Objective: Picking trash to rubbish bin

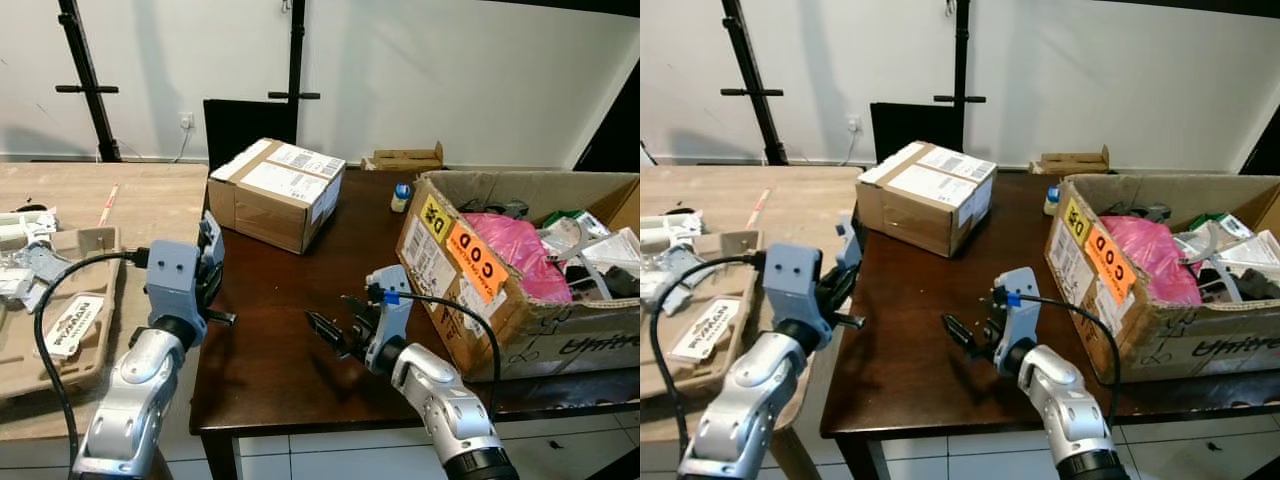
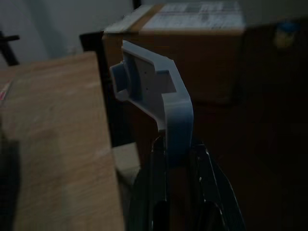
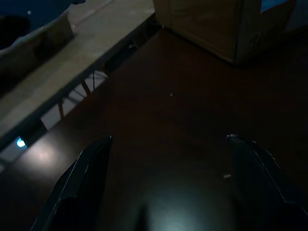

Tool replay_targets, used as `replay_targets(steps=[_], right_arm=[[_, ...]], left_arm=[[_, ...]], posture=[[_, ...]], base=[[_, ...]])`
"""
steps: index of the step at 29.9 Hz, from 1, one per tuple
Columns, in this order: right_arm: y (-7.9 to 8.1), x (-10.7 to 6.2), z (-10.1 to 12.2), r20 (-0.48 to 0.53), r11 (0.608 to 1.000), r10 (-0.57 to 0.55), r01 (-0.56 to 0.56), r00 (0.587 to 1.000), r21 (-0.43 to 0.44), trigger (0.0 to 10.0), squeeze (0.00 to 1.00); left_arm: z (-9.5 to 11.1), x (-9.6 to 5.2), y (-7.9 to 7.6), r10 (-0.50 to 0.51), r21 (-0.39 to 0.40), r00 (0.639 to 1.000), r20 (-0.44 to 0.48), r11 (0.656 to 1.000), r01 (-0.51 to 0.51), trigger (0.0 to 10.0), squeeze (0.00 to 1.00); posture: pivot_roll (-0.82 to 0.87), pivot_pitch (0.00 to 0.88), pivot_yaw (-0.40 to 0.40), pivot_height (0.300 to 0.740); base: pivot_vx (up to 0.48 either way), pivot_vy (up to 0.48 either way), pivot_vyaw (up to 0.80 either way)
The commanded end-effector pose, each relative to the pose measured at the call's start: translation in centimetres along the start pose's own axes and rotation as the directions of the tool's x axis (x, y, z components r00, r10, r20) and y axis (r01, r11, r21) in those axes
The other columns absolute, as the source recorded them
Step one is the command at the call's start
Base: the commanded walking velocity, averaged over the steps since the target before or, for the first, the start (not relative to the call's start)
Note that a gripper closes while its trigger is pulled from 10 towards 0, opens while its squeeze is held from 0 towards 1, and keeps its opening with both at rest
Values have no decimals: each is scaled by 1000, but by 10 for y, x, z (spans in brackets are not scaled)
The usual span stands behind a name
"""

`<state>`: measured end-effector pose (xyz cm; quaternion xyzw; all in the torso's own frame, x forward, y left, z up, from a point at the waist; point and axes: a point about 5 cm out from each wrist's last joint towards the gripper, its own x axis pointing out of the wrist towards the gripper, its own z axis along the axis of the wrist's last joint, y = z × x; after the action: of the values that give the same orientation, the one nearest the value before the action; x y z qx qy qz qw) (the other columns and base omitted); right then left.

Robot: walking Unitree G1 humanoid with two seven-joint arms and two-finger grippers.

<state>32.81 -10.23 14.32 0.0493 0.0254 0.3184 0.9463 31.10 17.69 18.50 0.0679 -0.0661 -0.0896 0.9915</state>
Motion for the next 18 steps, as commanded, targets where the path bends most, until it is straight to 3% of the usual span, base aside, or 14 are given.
replay_targets(steps=[1, 13, 18], right_arm=[[1, -2, -9, -41, 1000, 3, -3, 999, -1, 10000, 0], [3, 1, -8, -45, 1000, 7, -6, 999, 10, 10000, 0], [3, 1, -8, -45, 1000, 5, -5, 999, 9, 10000, 0]], left_arm=[[-5, 0, 1, -6, 33, 999, -34, 999, 7, 10000, 0], [-7, 0, -1, -8, -15, 998, -58, 1000, 7, 10000, 0], [-7, 1, -1, -8, -15, 998, -60, 1000, 7, 10000, 0]], posture=[[47, 118, -55, 740], [48, 120, -54, 740], [47, 120, -52, 740]], base=[[0, 0, 0], [0, 0, 0], [-275, 0, 0]])
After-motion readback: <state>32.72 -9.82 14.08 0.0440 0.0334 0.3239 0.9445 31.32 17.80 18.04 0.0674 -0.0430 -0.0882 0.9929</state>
